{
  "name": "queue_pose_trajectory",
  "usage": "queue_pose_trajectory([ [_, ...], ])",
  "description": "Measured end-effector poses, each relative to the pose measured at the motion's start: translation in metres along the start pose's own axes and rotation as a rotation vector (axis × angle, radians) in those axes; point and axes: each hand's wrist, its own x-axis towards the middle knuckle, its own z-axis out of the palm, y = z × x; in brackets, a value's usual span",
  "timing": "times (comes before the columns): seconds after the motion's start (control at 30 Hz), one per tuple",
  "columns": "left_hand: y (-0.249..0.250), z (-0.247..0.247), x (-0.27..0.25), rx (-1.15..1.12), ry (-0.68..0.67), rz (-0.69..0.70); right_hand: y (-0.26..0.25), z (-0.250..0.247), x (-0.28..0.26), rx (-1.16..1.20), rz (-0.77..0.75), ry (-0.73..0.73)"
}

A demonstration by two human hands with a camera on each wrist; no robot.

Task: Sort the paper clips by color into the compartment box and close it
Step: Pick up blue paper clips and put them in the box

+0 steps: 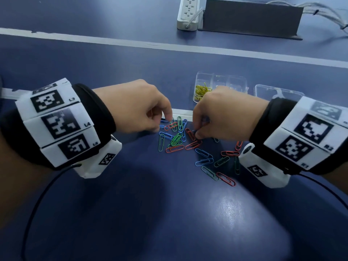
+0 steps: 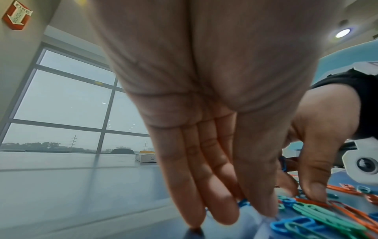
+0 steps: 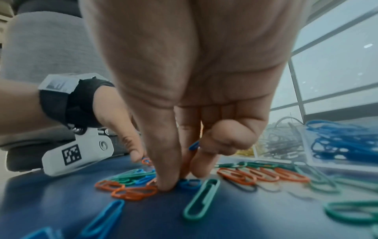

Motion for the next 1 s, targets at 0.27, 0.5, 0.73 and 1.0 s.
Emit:
queue_pose_trajectory([
  [0.27, -0.002, -0.003, -0.007, -0.072, 0.020, -0.032, -0.004, -0.005, -0.003, 0.055, 0.009, 0.020],
  [0.5, -0.004, -0.002, -0.005, -0.058, 0.072, -0.075, -0.005, -0.004, 0.010, 0.072, 0.024, 0.030],
  [0.73, -0.005, 0.004, 0.007, 0.092, 0.044, -0.051, -0.014, 0.000, 0.020, 0.031, 0.030, 0.009],
  [1.0, -0.001, 0.007, 0.008, 0.160, 0.012, -0.032, -0.007, -0.005, 0.012, 0.015, -0.002, 0.028],
])
